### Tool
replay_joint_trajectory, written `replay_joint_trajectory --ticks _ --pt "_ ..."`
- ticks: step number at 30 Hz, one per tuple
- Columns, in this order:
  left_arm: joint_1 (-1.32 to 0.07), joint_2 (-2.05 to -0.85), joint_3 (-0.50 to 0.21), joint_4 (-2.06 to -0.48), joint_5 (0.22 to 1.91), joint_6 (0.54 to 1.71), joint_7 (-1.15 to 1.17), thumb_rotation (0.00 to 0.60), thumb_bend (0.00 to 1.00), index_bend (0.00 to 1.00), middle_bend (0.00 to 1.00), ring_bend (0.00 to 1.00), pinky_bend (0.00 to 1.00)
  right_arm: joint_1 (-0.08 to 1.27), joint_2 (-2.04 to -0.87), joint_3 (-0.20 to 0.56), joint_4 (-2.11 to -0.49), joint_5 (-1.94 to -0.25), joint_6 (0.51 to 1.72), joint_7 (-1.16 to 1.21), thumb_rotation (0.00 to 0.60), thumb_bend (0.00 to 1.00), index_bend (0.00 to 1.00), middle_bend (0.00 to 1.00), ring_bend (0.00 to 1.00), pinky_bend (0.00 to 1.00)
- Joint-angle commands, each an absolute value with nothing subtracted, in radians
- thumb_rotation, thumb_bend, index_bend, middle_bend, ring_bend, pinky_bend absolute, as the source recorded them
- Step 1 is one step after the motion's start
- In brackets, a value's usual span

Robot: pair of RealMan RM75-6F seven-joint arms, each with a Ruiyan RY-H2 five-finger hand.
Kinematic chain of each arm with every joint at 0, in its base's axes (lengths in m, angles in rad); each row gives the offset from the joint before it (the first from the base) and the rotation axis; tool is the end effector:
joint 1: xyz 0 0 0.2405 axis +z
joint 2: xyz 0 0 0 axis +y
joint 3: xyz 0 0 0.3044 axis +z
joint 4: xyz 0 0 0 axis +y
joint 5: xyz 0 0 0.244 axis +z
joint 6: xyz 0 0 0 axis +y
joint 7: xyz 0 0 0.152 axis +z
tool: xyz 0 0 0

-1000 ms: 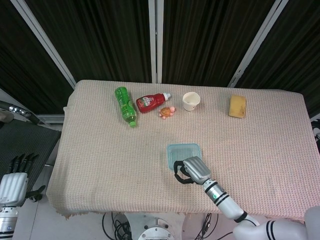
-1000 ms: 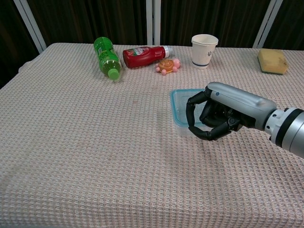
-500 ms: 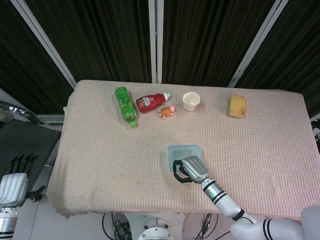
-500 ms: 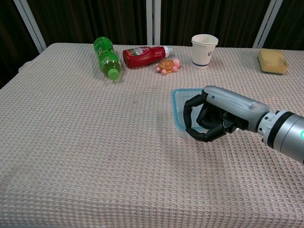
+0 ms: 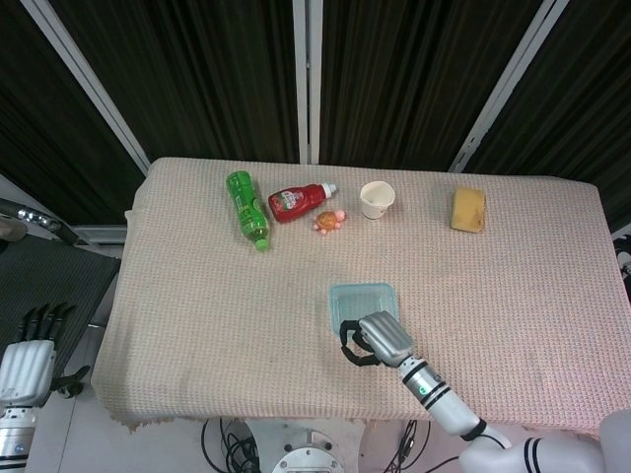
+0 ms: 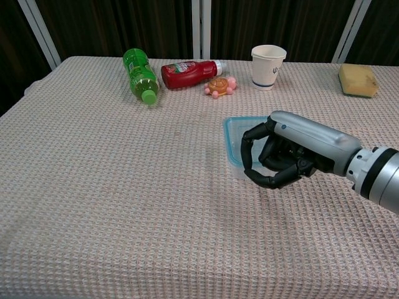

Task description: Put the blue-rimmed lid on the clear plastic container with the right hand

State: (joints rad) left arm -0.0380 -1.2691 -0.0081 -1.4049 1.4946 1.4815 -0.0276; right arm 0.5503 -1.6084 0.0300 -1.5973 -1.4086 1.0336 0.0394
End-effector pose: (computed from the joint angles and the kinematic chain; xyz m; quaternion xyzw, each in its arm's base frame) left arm -0.4105 0.1687 0.1074 -0.5944 -0.4068 -0.3521 0.5976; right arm -0.1874 -0.2774 -0.0894 0.6980 -0.5096 0.4383 0.2468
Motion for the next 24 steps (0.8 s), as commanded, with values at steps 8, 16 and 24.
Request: replay_joint_trajectory --ticks 8,16,24 --pt "-0.039 -1.270 -0.008 -1.405 1.492 1.478 -0.026 0.600 0.00 0.12 0.08 0.00 0.00 0.550 -1.620 0.035 -1.563 -1.375 0.999 0.044 0.600 0.70 1.00 0.94 0.90 0.94" --pt "-0.042 -1.271 -0.009 -1.405 1.491 1.472 -0.025 0.600 0.00 0.12 0.08 0.00 0.00 0.546 -1.623 0.037 -1.557 -1.380 0.996 0.052 0.600 0.70 1.00 0.94 0.90 0.94" --pt "-0.045 -1.267 -0.011 -1.410 1.493 1.475 -0.021 0.600 0.00 0.12 0.08 0.00 0.00 0.542 -1.589 0.072 -1.595 -1.426 1.055 0.087 0.600 0.70 1.00 0.94 0.90 0.94"
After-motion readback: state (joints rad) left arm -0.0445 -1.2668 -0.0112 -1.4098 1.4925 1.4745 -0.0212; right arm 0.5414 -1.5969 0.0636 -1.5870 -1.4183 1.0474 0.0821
